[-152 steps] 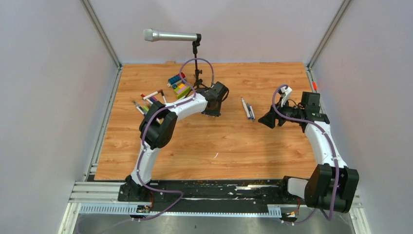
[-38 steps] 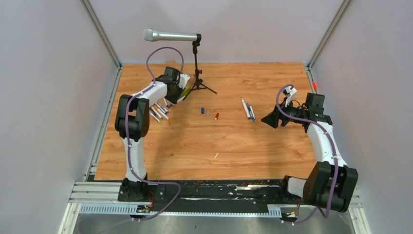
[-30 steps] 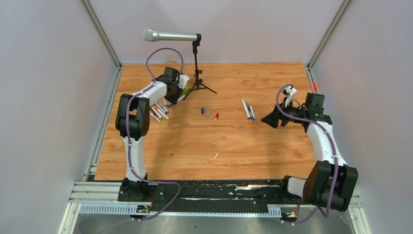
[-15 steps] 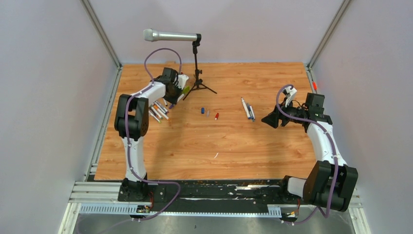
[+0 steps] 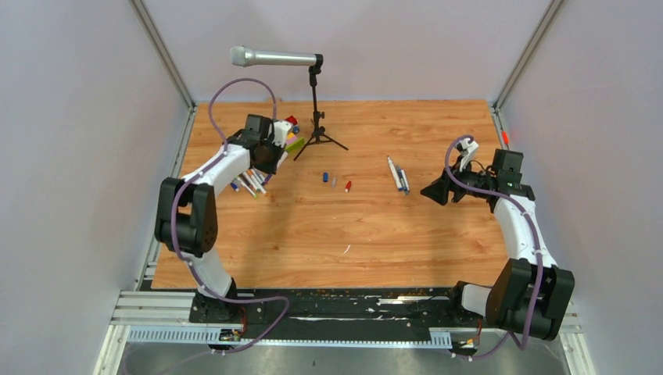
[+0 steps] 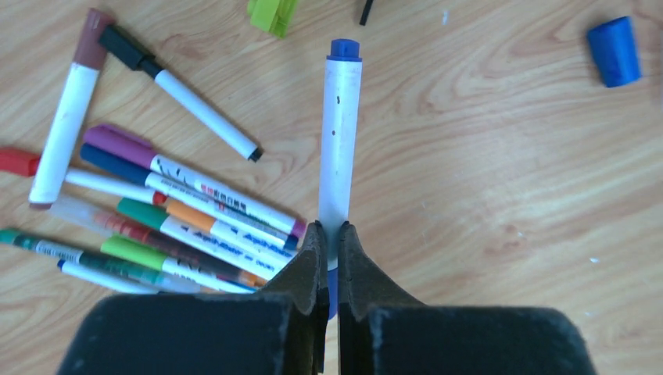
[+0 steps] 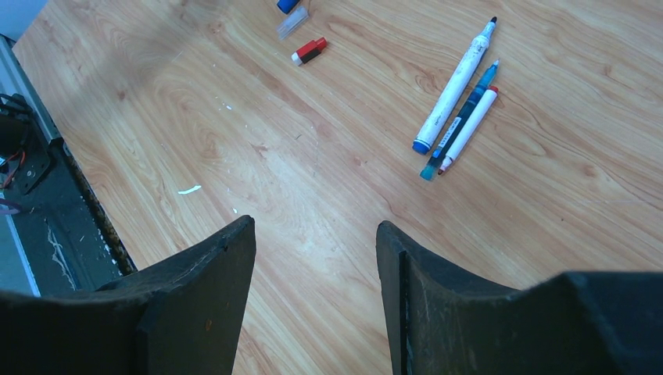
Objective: Open the pen caps
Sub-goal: Pick up the pen from the center of the board.
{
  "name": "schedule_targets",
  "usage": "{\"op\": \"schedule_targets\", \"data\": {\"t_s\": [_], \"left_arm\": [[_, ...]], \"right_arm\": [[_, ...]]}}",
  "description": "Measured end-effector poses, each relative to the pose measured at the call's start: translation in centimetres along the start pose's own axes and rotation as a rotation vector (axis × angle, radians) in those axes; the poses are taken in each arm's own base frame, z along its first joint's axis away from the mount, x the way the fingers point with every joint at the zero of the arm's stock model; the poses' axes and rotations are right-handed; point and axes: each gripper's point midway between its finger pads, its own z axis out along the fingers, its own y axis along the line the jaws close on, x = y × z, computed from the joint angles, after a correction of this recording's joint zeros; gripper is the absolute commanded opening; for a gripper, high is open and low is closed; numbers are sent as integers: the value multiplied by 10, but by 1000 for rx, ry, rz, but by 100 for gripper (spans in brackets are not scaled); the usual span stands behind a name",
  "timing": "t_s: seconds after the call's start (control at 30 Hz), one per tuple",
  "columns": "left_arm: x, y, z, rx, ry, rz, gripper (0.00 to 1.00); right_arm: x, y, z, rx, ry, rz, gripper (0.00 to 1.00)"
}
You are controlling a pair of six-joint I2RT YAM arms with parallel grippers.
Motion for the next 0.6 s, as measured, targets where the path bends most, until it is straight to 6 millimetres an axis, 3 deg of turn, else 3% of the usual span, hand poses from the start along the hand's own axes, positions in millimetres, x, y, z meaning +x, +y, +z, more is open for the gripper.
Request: {"op": "schedule_targets", "data": {"t_s": [0.13,0.27,0.6], "left_arm": [[1,-11,-32,21,-68,-27,0],[5,-36,-62,115,-164,-78,0],[0,-134,-138,501,-581,-290,0]], "right_arm": [[-2,3,-1,-9,-9,-5,58],[-7,12,-4,-44,-36,-24,58],[-8,56,-6,-242,-120,-59,61]]}}
